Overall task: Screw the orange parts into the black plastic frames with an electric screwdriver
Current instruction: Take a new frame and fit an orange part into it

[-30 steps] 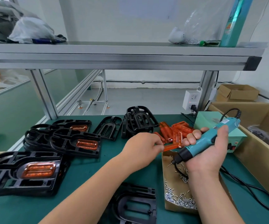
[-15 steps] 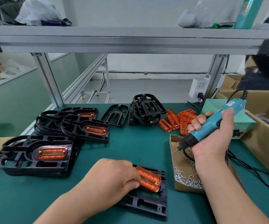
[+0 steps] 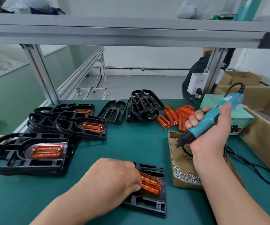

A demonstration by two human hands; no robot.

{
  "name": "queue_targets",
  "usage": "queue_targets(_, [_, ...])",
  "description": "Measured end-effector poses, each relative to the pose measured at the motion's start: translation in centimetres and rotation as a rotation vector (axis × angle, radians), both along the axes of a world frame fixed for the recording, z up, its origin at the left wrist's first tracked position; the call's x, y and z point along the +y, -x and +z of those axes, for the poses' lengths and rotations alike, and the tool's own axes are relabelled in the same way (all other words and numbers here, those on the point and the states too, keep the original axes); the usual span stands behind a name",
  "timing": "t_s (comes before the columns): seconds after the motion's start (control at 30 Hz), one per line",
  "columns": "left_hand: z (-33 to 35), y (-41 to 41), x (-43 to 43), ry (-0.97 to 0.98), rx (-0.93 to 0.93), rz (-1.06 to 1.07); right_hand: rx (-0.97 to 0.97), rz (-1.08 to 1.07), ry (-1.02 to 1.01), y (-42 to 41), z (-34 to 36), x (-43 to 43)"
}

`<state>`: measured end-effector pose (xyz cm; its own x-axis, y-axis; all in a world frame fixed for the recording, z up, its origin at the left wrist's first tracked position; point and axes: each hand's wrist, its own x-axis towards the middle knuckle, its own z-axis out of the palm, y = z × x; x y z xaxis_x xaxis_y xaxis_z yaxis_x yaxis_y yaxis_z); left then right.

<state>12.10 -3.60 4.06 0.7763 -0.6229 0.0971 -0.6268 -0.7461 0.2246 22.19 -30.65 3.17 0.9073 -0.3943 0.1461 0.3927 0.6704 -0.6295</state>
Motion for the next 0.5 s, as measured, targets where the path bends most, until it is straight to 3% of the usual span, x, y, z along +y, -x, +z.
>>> queue_targets(0.5, [-0.14, 0.03, 0.16, -0.021, 0.081, -0.05, 0.011, 0.017, -0.02, 0.59, 0.61, 0.3])
